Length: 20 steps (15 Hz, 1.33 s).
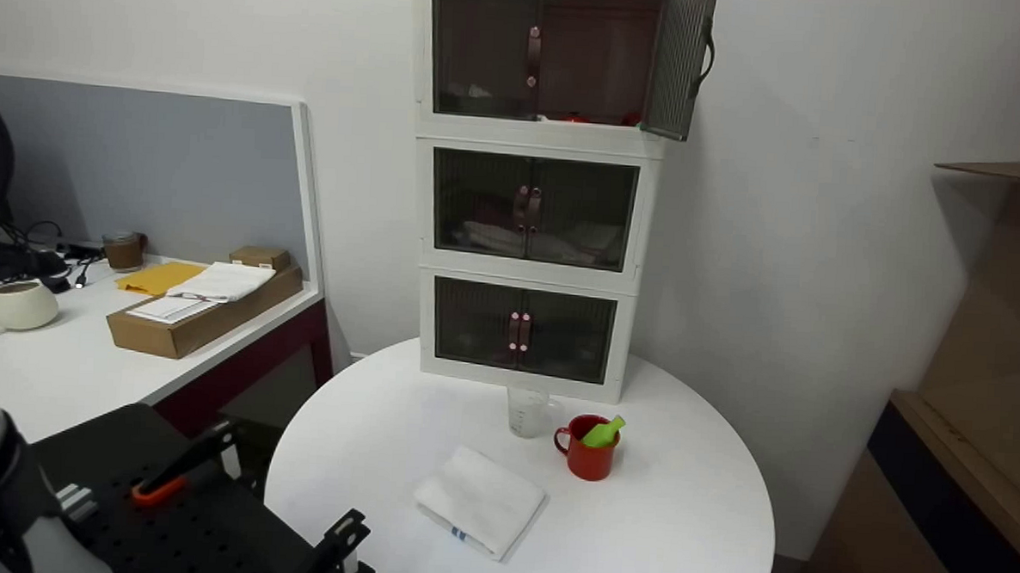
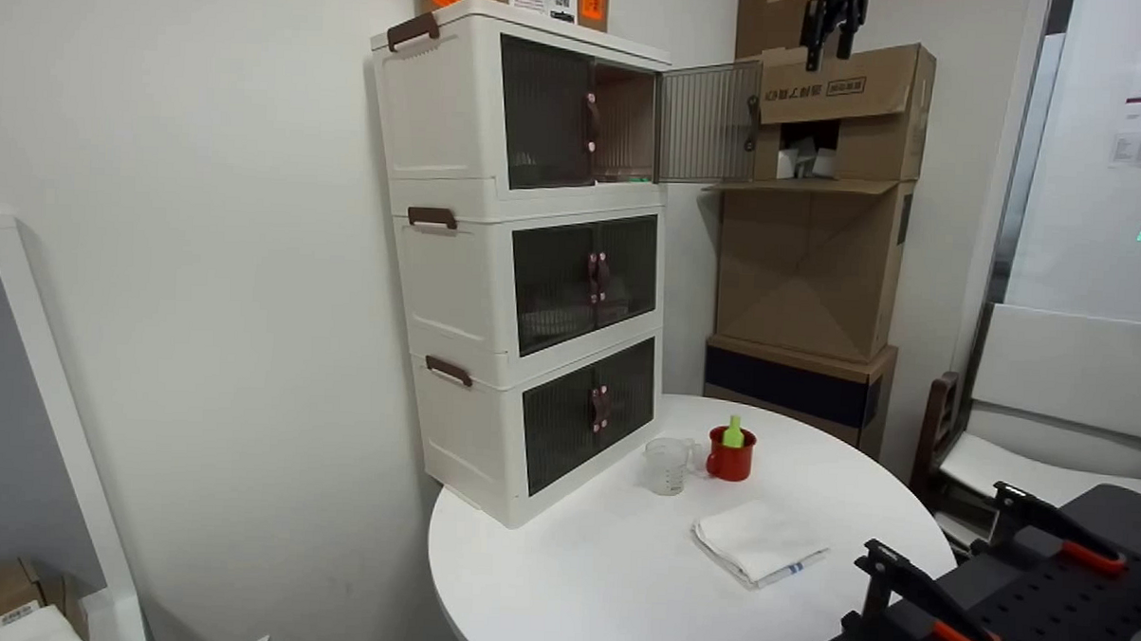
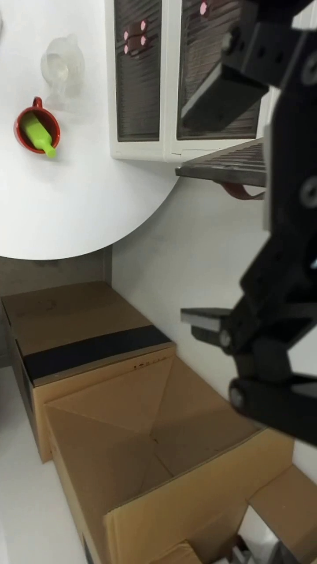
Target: Close the doors to the top compartment
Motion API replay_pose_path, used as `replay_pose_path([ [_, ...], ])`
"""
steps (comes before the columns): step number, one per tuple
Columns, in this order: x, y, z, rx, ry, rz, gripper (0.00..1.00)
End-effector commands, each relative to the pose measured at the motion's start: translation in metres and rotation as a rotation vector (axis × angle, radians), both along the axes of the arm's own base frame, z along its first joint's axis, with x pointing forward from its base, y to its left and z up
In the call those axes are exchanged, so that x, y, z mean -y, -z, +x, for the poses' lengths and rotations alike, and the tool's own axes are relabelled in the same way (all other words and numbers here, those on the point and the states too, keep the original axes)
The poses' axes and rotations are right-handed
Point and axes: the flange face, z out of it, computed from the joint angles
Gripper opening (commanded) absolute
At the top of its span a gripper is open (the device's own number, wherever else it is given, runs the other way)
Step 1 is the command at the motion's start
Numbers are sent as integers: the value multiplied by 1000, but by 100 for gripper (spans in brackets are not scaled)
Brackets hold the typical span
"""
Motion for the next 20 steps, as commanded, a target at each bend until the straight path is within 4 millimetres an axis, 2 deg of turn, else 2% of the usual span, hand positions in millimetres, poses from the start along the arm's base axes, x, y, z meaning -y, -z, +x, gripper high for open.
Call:
replay_pose_path([
  [1,-13,-20,28,1,-81,-13,100],
  [7,-43,-24,67,18,-166,-19,100],
  [12,-62,-15,95,19,-220,3,100],
  [17,-77,-3,112,5,-251,20,100],
  [20,-87,-1,114,4,-273,27,100],
])
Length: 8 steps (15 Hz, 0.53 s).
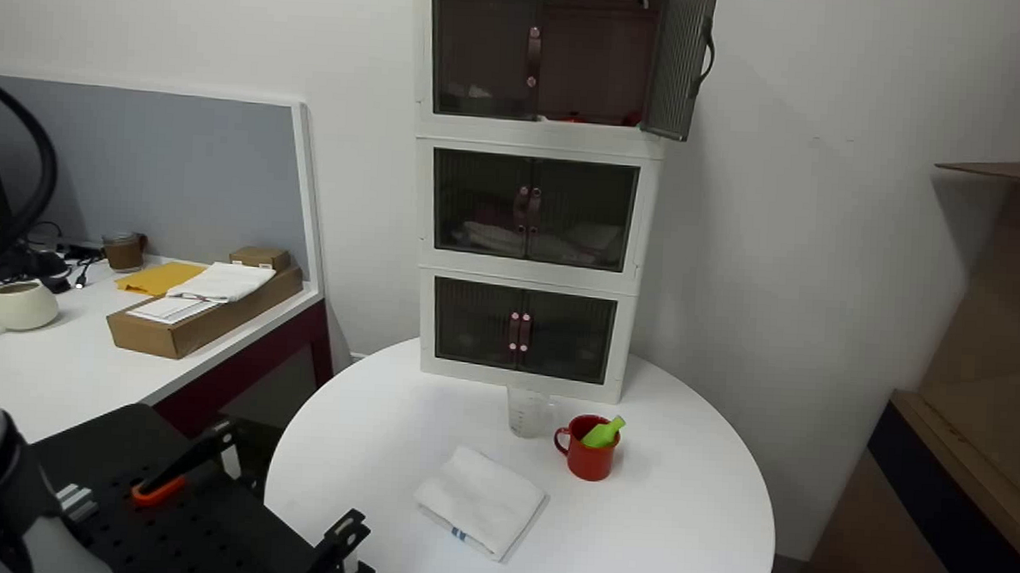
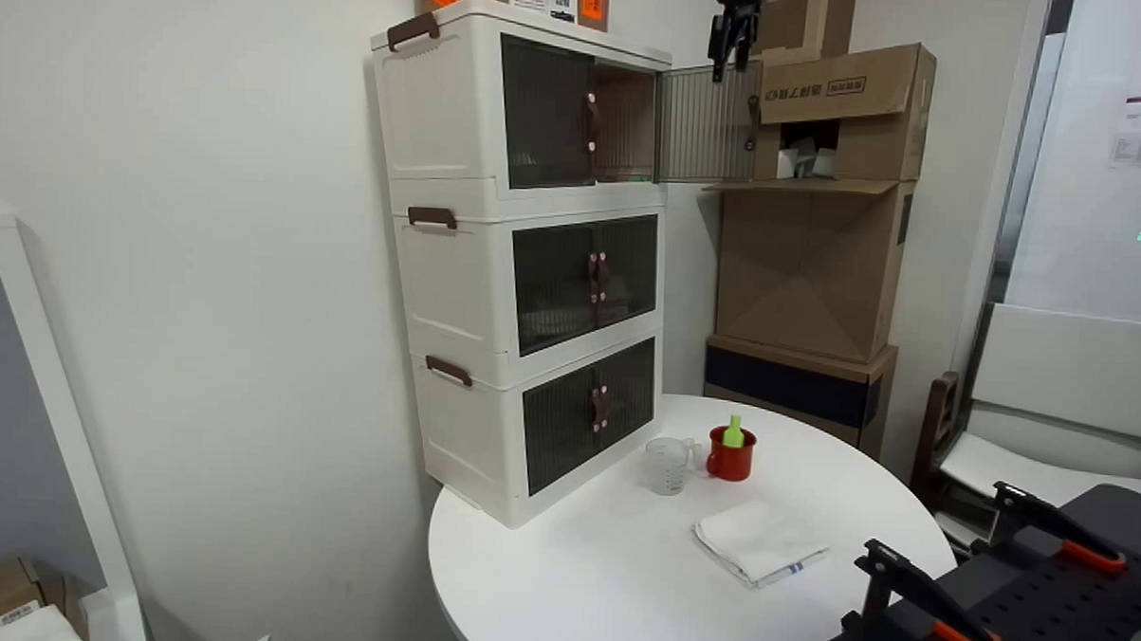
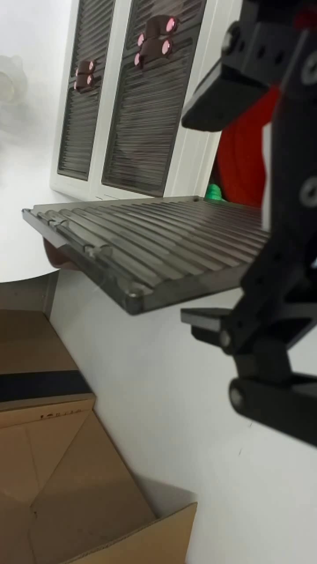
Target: Close the doors to the top compartment
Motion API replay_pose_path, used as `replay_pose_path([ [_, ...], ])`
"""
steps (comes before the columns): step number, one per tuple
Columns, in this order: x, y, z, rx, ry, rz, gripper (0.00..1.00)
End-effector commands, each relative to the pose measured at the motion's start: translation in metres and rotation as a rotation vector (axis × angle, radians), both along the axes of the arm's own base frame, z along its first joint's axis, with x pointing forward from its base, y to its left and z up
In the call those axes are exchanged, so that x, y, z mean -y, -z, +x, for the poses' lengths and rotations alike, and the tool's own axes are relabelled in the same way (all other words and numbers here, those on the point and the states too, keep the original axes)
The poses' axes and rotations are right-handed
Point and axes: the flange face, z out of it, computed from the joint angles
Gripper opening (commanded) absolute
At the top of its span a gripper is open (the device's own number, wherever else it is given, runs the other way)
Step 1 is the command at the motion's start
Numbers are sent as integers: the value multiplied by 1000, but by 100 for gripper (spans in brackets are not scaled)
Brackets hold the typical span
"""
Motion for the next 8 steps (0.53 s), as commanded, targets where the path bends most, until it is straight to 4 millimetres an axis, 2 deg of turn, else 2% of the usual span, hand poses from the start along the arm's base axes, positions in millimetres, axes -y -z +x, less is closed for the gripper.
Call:
replay_pose_path([
  [1,-11,-7,3,-4,-55,21,100],
  [8,-46,-16,-8,-3,-177,14,100],
])
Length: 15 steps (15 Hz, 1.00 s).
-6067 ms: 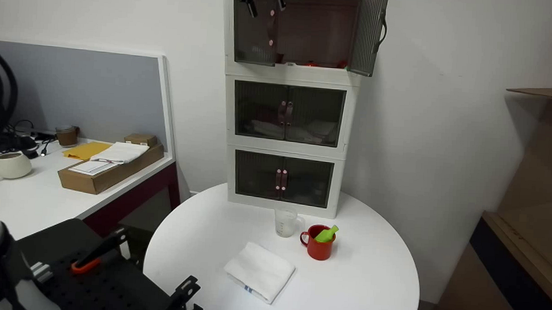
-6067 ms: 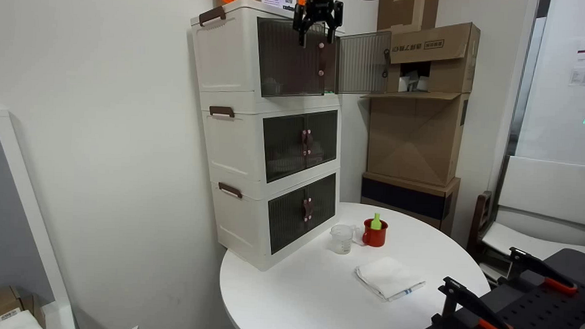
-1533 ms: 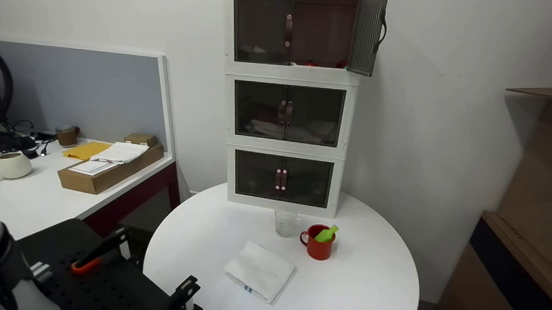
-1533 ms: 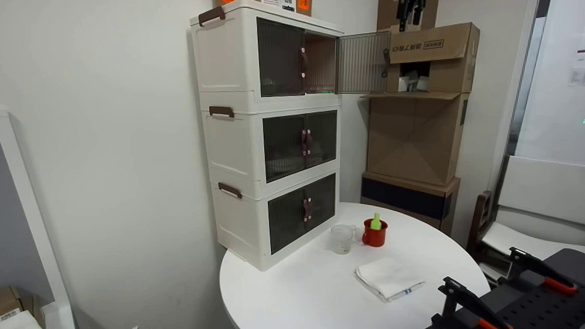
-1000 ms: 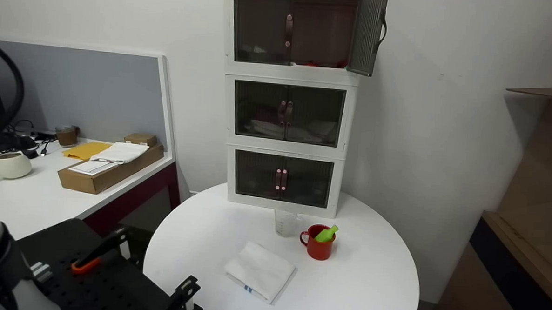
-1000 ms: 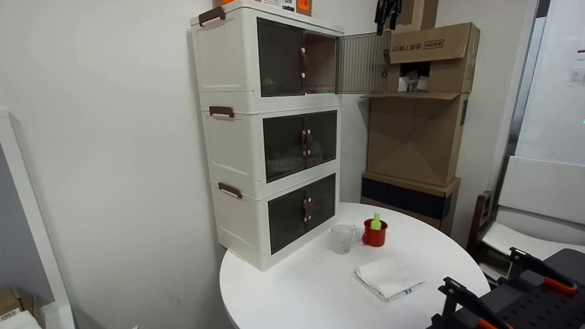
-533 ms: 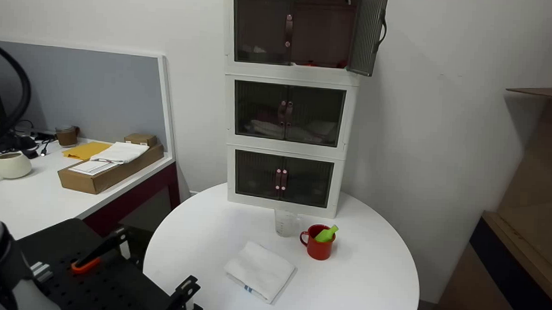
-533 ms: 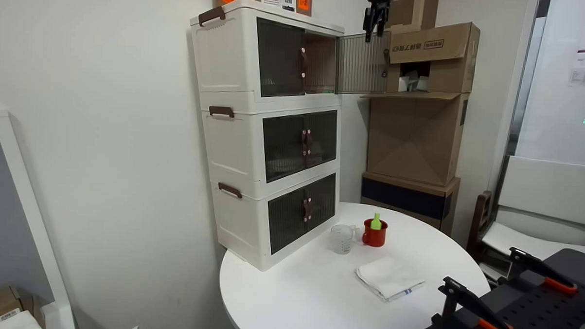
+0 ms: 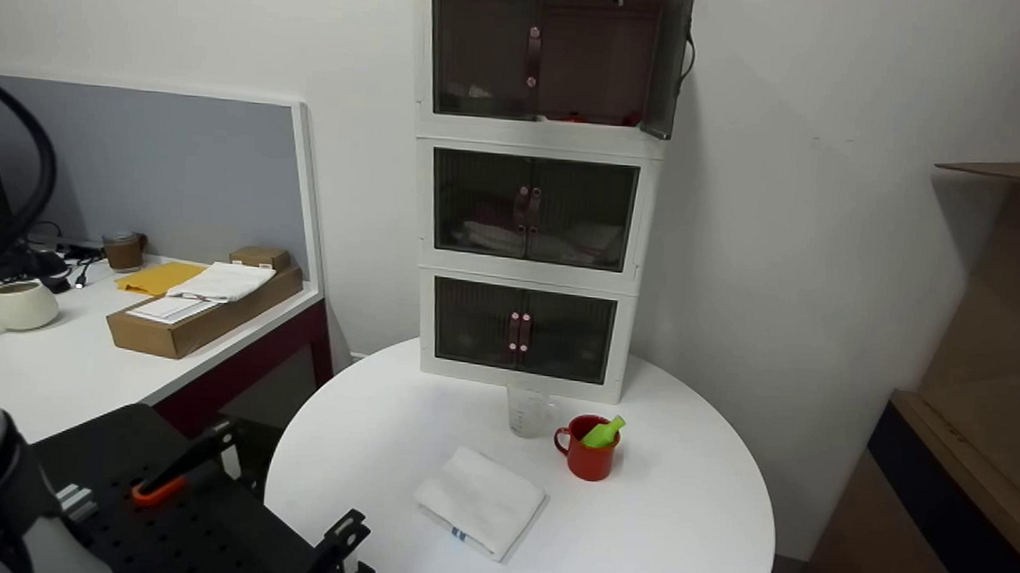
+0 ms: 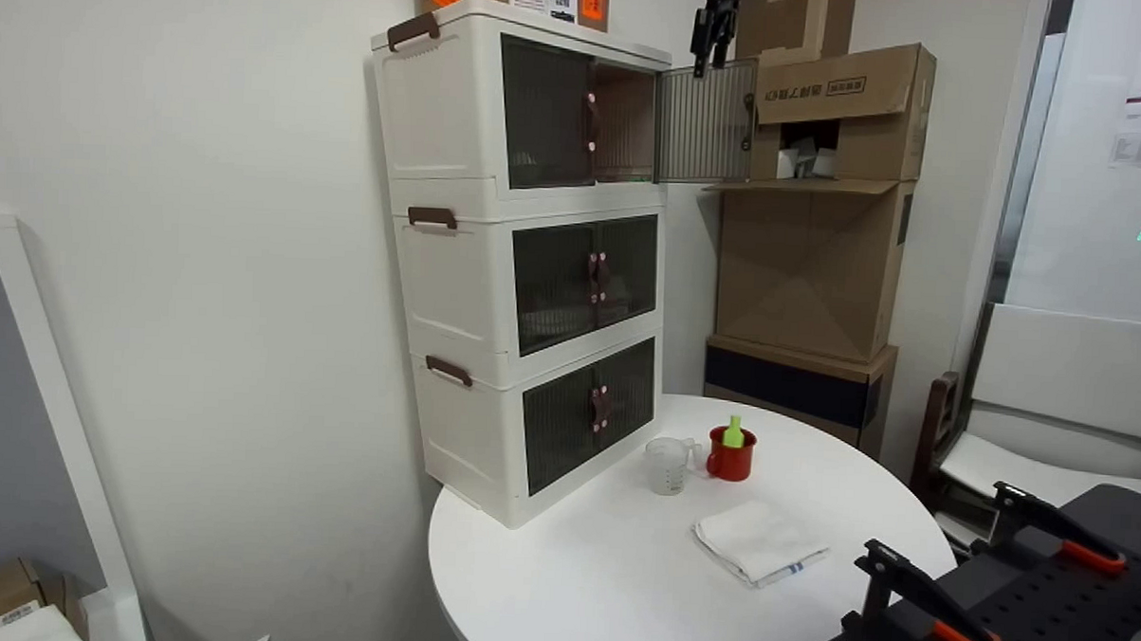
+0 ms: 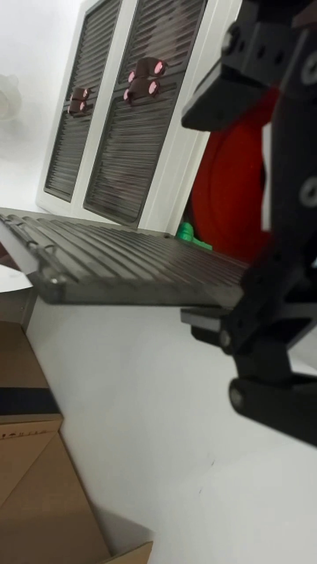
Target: Close the doors to the top compartment
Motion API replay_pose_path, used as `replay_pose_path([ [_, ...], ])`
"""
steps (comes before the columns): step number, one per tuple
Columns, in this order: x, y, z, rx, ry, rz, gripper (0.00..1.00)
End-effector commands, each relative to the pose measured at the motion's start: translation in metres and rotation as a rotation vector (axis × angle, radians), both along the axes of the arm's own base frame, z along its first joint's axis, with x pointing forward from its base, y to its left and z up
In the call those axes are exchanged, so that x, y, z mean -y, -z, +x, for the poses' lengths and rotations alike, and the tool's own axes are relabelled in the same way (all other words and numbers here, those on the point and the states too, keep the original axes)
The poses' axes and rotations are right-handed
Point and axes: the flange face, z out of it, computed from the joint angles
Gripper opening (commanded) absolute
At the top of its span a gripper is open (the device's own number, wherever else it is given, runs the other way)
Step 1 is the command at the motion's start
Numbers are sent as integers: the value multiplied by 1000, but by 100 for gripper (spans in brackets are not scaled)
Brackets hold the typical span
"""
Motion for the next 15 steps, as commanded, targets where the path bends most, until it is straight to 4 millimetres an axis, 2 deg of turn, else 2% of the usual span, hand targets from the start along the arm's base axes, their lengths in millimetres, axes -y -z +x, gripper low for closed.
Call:
replay_pose_path([
  [1,-15,-14,-14,4,-75,18,100],
  [6,-21,-31,-32,24,-118,102,100],
  [9,-10,-49,-49,62,-43,157,100],
  [13,37,-84,-80,136,1,15,100],
  [15,65,-93,-93,129,33,-54,100],
])
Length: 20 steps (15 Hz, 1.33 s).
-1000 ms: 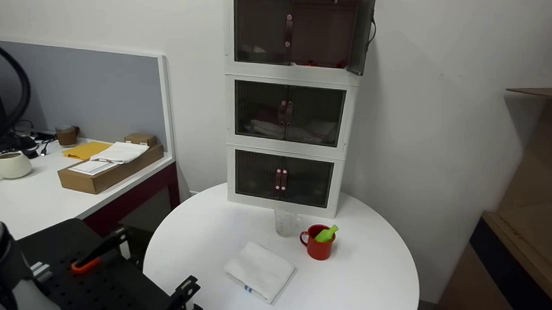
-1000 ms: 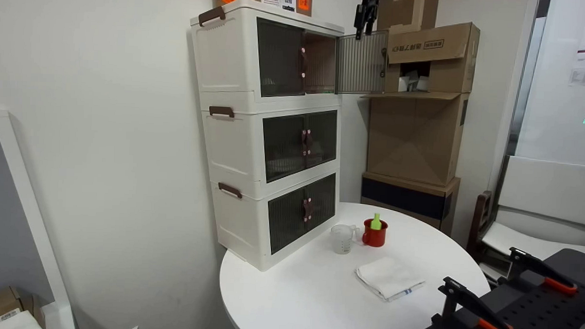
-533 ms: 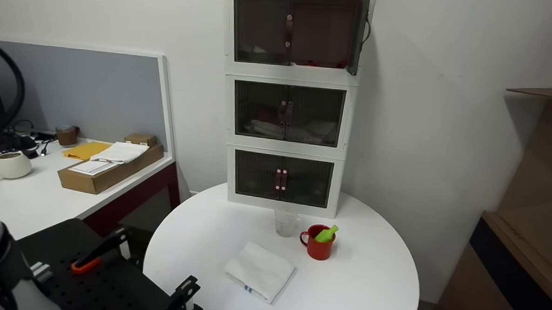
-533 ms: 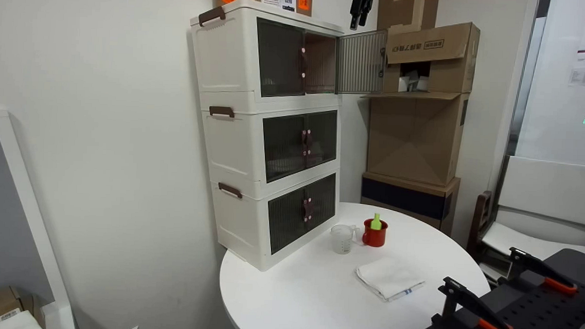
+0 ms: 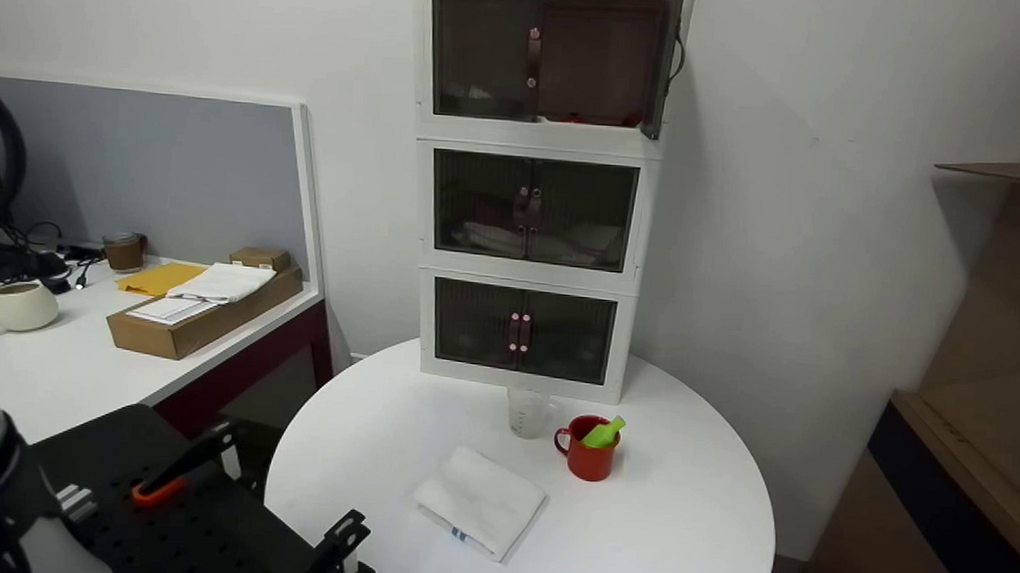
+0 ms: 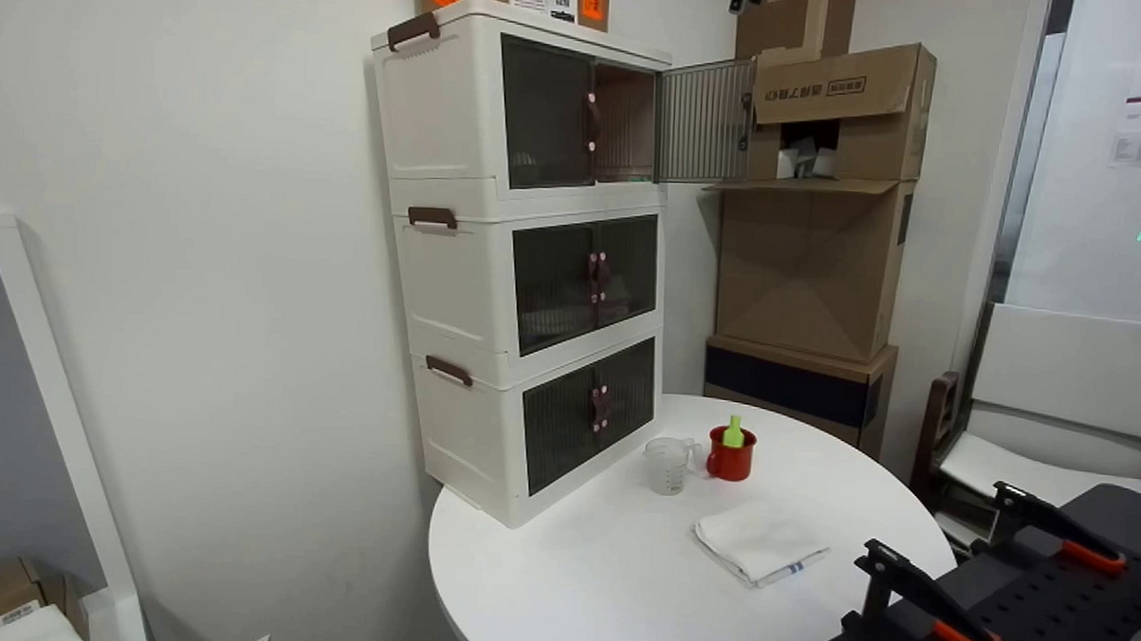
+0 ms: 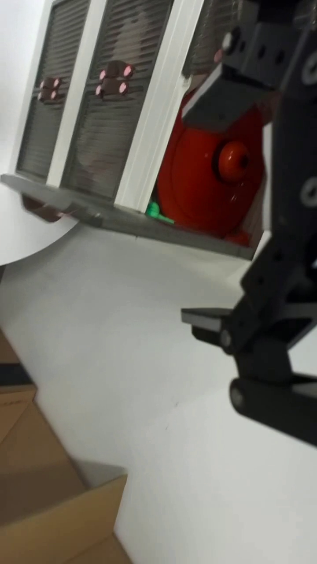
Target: Close the doors to the top compartment
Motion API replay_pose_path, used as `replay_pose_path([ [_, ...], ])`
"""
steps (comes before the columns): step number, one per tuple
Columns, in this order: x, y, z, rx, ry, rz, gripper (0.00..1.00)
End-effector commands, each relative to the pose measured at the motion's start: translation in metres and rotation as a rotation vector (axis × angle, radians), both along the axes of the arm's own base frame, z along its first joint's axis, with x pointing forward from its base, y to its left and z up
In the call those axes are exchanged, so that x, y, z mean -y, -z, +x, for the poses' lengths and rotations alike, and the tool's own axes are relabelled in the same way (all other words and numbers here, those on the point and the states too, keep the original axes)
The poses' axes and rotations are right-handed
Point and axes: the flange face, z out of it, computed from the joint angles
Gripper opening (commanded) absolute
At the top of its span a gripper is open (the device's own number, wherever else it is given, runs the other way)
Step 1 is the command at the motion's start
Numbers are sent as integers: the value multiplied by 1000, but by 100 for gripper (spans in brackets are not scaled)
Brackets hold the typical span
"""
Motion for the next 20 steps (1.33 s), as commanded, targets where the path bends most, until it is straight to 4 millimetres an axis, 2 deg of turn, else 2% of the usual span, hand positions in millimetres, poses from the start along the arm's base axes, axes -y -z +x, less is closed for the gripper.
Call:
replay_pose_path([
  [1,42,-12,-23,-10,62,-104,100],
  [4,70,1,-21,-34,141,-147,100],
  [7,78,29,0,-54,202,-170,100],
  [14,67,100,51,-121,280,-212,100],
  [17,55,116,63,-141,284,-217,100],
  [20,41,120,66,-158,251,-207,100],
])
